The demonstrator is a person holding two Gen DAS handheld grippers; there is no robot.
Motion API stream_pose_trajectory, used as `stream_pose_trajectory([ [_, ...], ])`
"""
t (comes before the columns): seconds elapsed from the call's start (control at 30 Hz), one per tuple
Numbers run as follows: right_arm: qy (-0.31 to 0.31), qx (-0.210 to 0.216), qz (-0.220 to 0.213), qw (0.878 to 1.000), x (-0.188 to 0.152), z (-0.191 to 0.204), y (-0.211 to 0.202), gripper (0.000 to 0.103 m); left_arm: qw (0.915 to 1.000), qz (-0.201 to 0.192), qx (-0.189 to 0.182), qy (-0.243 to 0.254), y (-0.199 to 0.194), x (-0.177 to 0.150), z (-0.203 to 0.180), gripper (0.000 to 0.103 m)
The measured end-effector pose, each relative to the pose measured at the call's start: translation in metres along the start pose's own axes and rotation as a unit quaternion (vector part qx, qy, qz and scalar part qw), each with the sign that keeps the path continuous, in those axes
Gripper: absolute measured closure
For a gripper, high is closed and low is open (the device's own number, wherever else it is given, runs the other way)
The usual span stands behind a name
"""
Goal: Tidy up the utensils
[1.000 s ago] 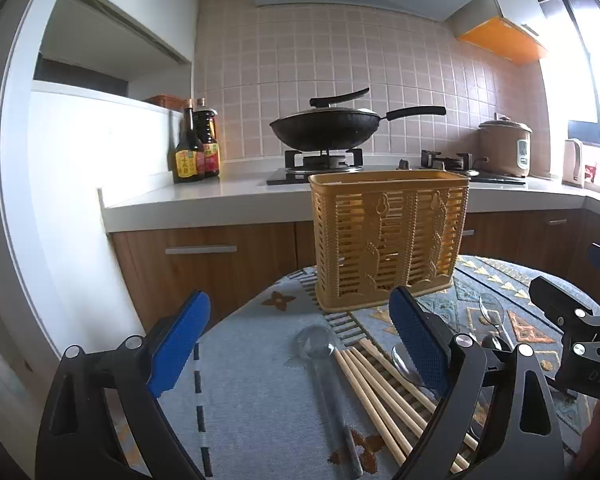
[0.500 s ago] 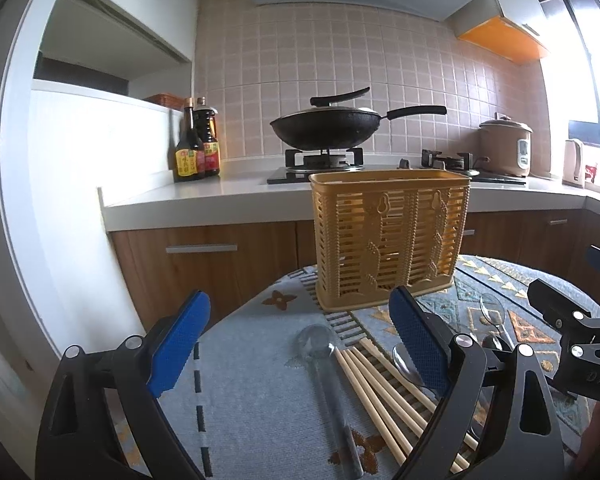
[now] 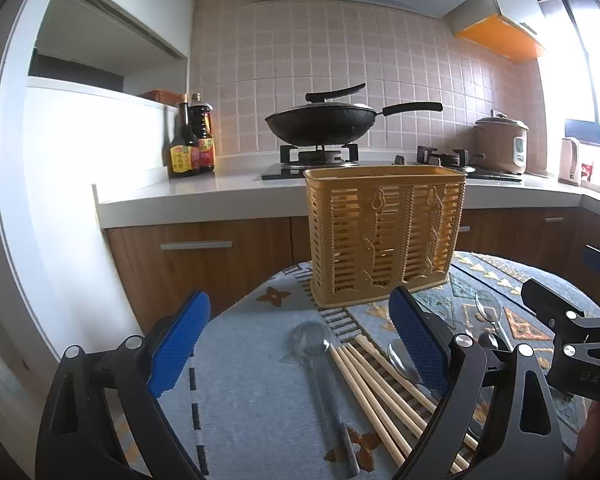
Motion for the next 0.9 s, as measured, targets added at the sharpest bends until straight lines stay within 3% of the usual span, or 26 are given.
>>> stream_pose_trajectory([
  [0.4, 0.017, -0.017, 0.002, 1.000, 0.000, -0.008, 0.004, 0.006, 0.9997, 0.011, -0.005, -0.019, 0.006, -0.001, 0.006, 0.015],
  [0.6, 0.029, -0.027, 0.006, 0.999, 0.001, -0.014, 0.006, 0.006, 0.9973, 0.039, -0.022, -0.058, 0.018, -0.008, 0.020, 0.015],
  [0.77, 0.028, -0.056, 0.025, 0.998, 0.000, -0.019, 0.015, 0.006, 0.9879, 0.084, -0.069, -0.110, 0.032, -0.020, 0.040, 0.017],
  [0.87, 0.033, -0.082, 0.038, 0.995, 0.000, -0.025, 0.021, 0.006, 0.9809, 0.125, -0.109, -0.101, 0.041, -0.025, 0.051, 0.025],
  [0.9, 0.036, -0.085, 0.043, 0.995, 0.000, -0.026, 0.024, 0.006, 0.9752, 0.149, -0.130, -0.099, 0.047, -0.026, 0.057, 0.025],
])
Point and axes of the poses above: each gripper's, at about its wrist camera, not at the fingertips, and y roughly the way its jaws point, z to its left, x to its top, the point moved 5 cm from there along y, roughly the way its jaws point, and after that the axes turned 12 degrees about y, right-handed, at the moved point
